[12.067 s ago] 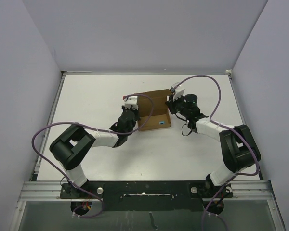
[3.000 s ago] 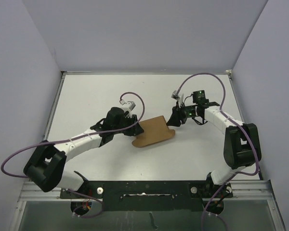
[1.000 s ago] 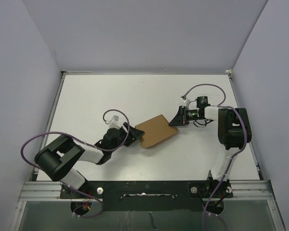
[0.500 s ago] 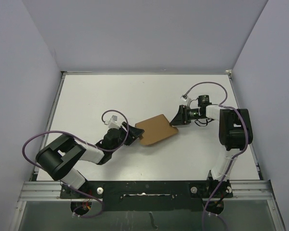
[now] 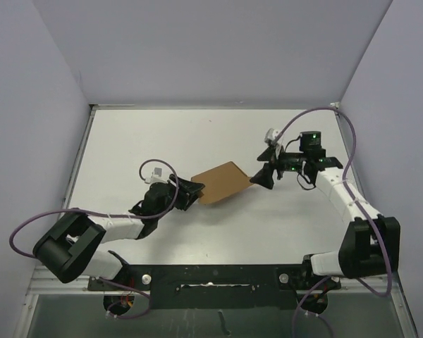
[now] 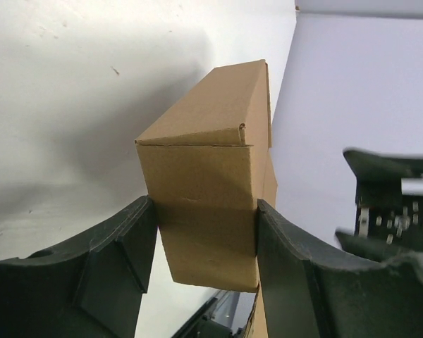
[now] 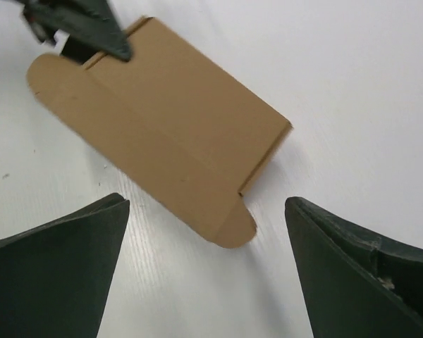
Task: Fold the paper box
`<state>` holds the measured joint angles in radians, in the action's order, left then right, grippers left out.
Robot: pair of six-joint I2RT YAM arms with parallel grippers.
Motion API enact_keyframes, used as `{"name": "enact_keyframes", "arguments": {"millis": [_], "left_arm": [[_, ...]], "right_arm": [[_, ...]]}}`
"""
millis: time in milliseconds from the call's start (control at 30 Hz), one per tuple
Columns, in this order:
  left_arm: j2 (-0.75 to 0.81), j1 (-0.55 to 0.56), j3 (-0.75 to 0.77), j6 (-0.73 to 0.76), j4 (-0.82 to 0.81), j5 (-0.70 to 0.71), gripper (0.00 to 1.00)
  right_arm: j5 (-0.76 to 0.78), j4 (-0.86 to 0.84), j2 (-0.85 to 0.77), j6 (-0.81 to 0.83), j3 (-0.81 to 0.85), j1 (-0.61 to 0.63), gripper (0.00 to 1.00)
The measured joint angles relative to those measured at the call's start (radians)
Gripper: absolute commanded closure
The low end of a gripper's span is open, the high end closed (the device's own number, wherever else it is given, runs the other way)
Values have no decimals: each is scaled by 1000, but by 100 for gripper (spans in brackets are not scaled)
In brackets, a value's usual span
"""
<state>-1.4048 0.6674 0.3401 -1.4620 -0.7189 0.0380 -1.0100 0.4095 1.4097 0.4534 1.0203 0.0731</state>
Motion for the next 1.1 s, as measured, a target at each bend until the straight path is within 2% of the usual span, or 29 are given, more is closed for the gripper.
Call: {"name": "enact_keyframes", "arguments": {"millis": [133,200,433,733,900,1100], "left_arm": [[66,-35,57,-51,209,-35,67],[101,-44,95,-63,311,-47,67],[151,-69,173,-109,497,-95,68],[150,-74,230,-132,604,-137,68],[144,-74,240,-139,605,-151,68],[137,-74,240,-152,605,-159,68]], "right_arm": [[10,-60,-185,201,-163,113,2],[4,-68,-227,298,-196,134,2],[99,-153,-215,523,-242,245,2],[314,-313,-159,658,-346,452,1],[446,-430,-127,671,-387,514,9],[566,-566,-86,684,-422,568,26]]}}
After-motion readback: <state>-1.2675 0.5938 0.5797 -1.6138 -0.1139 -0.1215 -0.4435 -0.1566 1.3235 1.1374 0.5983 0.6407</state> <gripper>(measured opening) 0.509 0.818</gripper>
